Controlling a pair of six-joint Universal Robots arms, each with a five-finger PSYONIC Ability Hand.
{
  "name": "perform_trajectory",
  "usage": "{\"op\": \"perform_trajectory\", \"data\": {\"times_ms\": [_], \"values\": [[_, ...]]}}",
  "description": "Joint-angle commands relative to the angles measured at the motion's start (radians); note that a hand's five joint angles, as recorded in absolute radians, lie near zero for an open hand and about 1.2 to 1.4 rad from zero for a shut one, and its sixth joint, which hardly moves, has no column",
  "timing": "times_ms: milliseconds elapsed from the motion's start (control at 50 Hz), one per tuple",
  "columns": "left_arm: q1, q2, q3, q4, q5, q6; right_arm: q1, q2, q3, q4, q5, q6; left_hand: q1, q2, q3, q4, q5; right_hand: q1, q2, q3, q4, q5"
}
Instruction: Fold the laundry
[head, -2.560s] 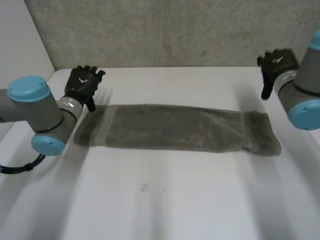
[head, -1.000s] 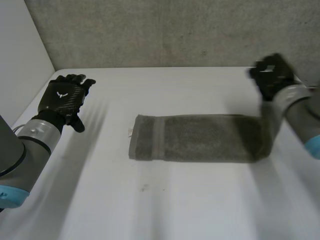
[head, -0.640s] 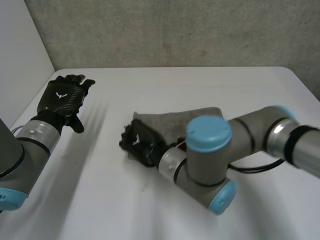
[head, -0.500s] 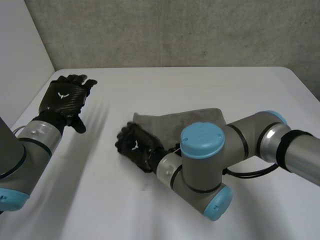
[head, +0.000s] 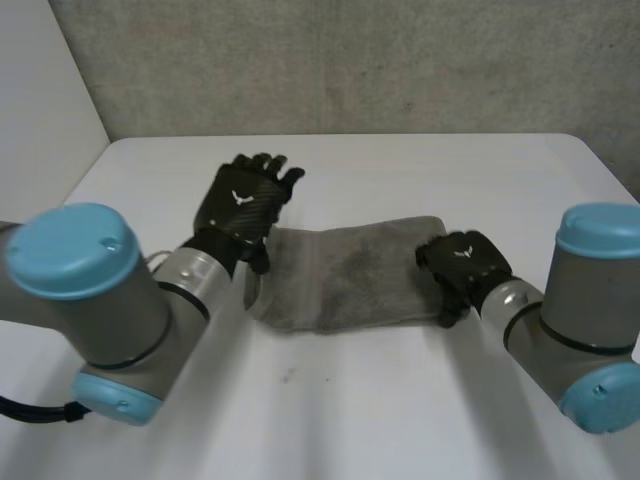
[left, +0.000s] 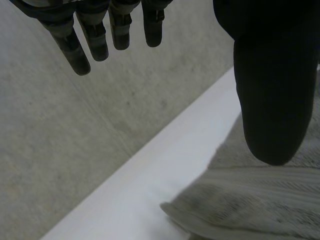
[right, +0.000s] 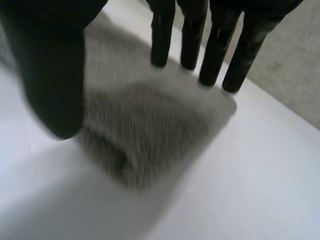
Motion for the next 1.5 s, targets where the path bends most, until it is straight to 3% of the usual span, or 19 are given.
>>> {"op": "perform_trajectory", "data": {"times_ms": [20, 260, 400, 480, 520, 580, 660, 740, 920, 940, 960, 1100, 1240, 1340, 1500], "values": [[-0.027, -0.066, 0.011, -0.004, -0.071, 0.003, -0.056, 0.043, 0.048, -0.146, -0.002, -0.140, 0.001, 0.014, 0.012, 0.012, -0.025, 1.032, 0.992, 0.995, 0.989, 0.993], [0.003, 0.056, -0.123, -0.004, -0.073, -0.005, -0.032, 0.060, -0.115, -0.130, 0.013, -0.197, -0.002, 0.011, 0.009, 0.009, -0.027, 1.059, 1.019, 1.022, 1.016, 1.020], [0.084, 0.142, -0.204, -0.007, -0.076, -0.005, 0.190, 0.101, -0.256, -0.117, -0.005, -0.156, -0.002, 0.011, 0.009, 0.009, -0.027, 1.059, 1.019, 1.022, 1.016, 1.020], [0.107, 0.159, -0.229, -0.007, -0.077, -0.005, 0.253, 0.154, -0.290, -0.105, -0.052, -0.116, -0.002, 0.011, 0.009, 0.009, -0.027, 1.059, 1.019, 1.022, 1.016, 1.020], [0.137, 0.177, -0.248, -0.007, -0.077, -0.008, 0.330, 0.215, -0.331, -0.090, -0.138, -0.073, -0.002, 0.011, 0.009, 0.009, -0.027, 1.059, 1.019, 1.022, 1.016, 1.020], [0.163, 0.188, -0.259, -0.008, -0.077, -0.009, 0.374, 0.273, -0.377, -0.056, -0.196, -0.003, 0.001, 0.014, 0.012, 0.012, -0.025, 1.059, 1.019, 1.022, 1.016, 1.020], [0.174, 0.191, -0.267, -0.010, -0.077, -0.009, 0.391, 0.321, -0.426, -0.001, -0.175, 0.036, 0.001, 0.014, 0.012, 0.012, -0.025, 1.059, 1.019, 1.022, 1.016, 1.020], [0.176, 0.194, -0.279, -0.011, -0.076, -0.009, 0.376, 0.277, -0.434, 0.027, -0.120, 0.056, -0.002, 0.011, 0.009, 0.009, -0.027, 1.059, 1.019, 1.022, 1.016, 1.020], [0.179, 0.194, -0.278, -0.004, -0.073, -0.011, 0.330, 0.240, -0.423, 0.036, -0.164, 0.074, -0.002, 0.011, 0.009, 0.009, -0.027, 1.001, 0.962, 0.964, 0.958, 0.962], [0.176, 0.194, -0.276, -0.004, -0.073, -0.011, 0.332, 0.235, -0.416, 0.045, -0.163, 0.076, -0.002, 0.011, 0.009, 0.009, -0.027, 0.315, 0.276, 0.278, 0.272, 0.276], [0.174, 0.194, -0.273, -0.004, -0.073, -0.012, 0.330, 0.224, -0.402, 0.056, -0.158, 0.076, -0.002, 0.011, 0.009, 0.009, -0.027, -0.163, -0.202, -0.200, -0.206, -0.202], [0.148, 0.196, -0.221, -0.002, -0.073, -0.038, 0.267, 0.097, -0.330, 0.065, -0.122, 0.142, 0.004, 0.016, 0.014, 0.015, -0.022, -0.163, -0.202, -0.200, -0.206, -0.202], [0.075, 0.170, -0.071, -0.011, -0.063, -0.124, 0.126, -0.007, -0.301, 0.065, -0.051, 0.365, 0.022, 0.034, 0.032, 0.032, -0.004, -0.163, -0.202, -0.200, -0.206, -0.202], [-0.026, 0.020, 0.130, -0.082, -0.022, -0.201, 0.077, -0.017, -0.304, 0.086, -0.046, 0.389, 0.025, 0.037, 0.035, 0.035, -0.001, -0.163, -0.202, -0.200, -0.206, -0.202], [-0.070, -0.190, 0.310, -0.215, 0.019, -0.301, 0.068, 0.051, -0.337, 0.143, -0.046, 0.385, 0.022, 0.034, 0.032, 0.032, -0.004, -0.163, -0.202, -0.200, -0.206, -0.202]]}}
